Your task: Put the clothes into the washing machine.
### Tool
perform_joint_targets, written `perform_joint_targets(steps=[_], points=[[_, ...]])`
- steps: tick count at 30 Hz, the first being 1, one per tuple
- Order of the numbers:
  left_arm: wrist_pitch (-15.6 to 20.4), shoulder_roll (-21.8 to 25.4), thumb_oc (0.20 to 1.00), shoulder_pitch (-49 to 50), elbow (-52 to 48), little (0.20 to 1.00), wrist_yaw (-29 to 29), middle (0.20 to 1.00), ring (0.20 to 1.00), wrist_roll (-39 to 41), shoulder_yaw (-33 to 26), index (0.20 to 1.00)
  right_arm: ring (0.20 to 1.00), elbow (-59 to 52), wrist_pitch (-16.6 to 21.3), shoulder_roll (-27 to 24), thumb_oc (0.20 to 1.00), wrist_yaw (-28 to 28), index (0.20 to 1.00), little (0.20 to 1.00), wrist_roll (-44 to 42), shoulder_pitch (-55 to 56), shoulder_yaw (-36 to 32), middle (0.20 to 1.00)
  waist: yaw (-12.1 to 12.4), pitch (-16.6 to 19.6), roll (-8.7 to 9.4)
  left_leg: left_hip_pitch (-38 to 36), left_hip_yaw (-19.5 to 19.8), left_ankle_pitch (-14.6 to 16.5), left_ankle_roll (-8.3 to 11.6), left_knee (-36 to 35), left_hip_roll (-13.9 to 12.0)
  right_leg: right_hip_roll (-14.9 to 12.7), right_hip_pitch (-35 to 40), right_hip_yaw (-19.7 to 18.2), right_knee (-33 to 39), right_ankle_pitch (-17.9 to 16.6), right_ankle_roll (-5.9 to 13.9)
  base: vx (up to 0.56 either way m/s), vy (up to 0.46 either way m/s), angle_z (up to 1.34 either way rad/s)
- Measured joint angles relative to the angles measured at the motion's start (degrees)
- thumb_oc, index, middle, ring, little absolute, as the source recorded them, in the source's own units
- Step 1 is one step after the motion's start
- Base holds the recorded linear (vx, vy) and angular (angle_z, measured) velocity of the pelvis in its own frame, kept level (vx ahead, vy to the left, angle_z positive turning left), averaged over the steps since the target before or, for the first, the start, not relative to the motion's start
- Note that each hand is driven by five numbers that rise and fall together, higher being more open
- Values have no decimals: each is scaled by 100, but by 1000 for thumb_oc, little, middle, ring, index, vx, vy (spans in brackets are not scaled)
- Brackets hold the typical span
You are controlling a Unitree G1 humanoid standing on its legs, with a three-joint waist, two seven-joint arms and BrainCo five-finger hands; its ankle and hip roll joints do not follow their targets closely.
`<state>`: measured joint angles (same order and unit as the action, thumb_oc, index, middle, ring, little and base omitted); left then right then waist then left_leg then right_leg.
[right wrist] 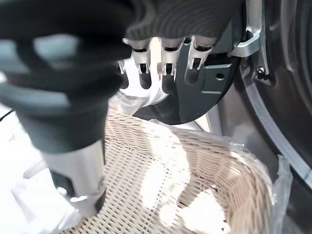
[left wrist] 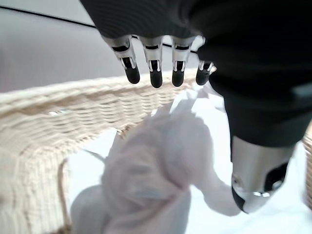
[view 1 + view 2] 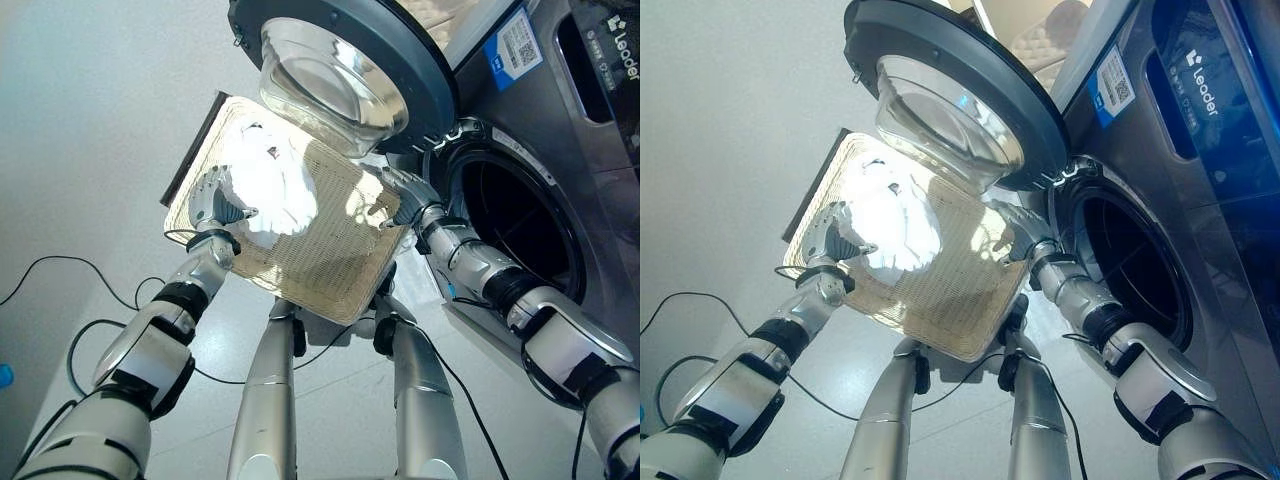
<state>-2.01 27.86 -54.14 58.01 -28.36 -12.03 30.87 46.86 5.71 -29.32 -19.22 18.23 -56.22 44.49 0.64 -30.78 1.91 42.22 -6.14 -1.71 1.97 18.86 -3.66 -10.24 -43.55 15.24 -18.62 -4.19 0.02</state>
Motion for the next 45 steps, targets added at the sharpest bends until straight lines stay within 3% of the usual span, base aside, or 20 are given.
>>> perform_joint_targets(steps=[4,9,10,12,16,22,27,38,45], points=[[14,2,1000,-370,152,1000,113,1000,1000,-901,582,1000,1000,97,0,47,1000,0,1000,1000,-94,1,-107,1000,-122,-5,10,65,-14,4,4,30,-16,22,-63,-30,-2,-10,-11,0,0,0],[94,67,1000,-578,238,1000,-203,1000,1000,-2077,1131,1000,1000,103,0,40,1000,-1,1000,1000,-97,33,-100,1000,-168,-5,11,72,-85,18,22,26,-57,65,-107,-72,25,-23,-23,4,5,-8],[131,205,1000,-695,242,1000,-422,1000,1000,-2610,1701,1000,1000,100,1,51,1000,-9,1000,1000,-97,41,-100,1000,-235,-5,11,100,-98,21,29,26,-70,96,-134,-84,51,-22,-22,2,8,-6],[131,205,1000,-695,242,1000,-422,1000,1000,-2610,1701,1000,1000,100,1,51,1000,-9,1000,1000,-97,41,-100,1000,-235,-5,11,100,-98,21,29,26,-70,96,-134,-84,51,-22,-22,4,0,-4],[239,431,1000,-963,415,1000,-828,1000,1000,-4394,2769,1000,1000,111,20,98,1000,-23,1000,1000,-139,194,-82,1000,-339,-6,12,172,-203,28,37,-27,-98,101,-293,-182,51,-43,-51,4,5,-9],[108,587,1000,-996,605,1000,-731,1000,1000,-6058,2893,1000,1000,128,32,80,1000,-23,1000,1000,-212,243,-79,1000,-443,-5,11,163,-286,31,43,-67,-117,108,-351,-217,44,-42,-52,-10,-6,-5],[-64,757,1000,-999,640,1000,-337,1000,1000,-6493,2988,1000,1000,157,75,79,1000,-19,1000,1000,-333,243,-56,1000,-432,-5,9,165,-295,30,44,-73,-116,103,-365,-224,38,-41,-52,0,0,0],[-459,959,1000,-1237,515,1000,1688,1000,1000,-6576,3113,1000,1000,198,191,-43,1000,45,1000,1000,-633,90,-55,1000,-412,-6,4,266,-299,23,41,-92,-104,92,-483,-220,23,-39,-55,0,-6,0],[-725,983,1000,-1275,491,1000,1980,1000,1000,-6511,3100,1000,1000,289,280,-101,1000,125,1000,1000,-712,67,-55,1000,-396,-6,3,265,-303,22,40,-97,-103,89,-485,-219,23,-39,-55,0,0,0]])
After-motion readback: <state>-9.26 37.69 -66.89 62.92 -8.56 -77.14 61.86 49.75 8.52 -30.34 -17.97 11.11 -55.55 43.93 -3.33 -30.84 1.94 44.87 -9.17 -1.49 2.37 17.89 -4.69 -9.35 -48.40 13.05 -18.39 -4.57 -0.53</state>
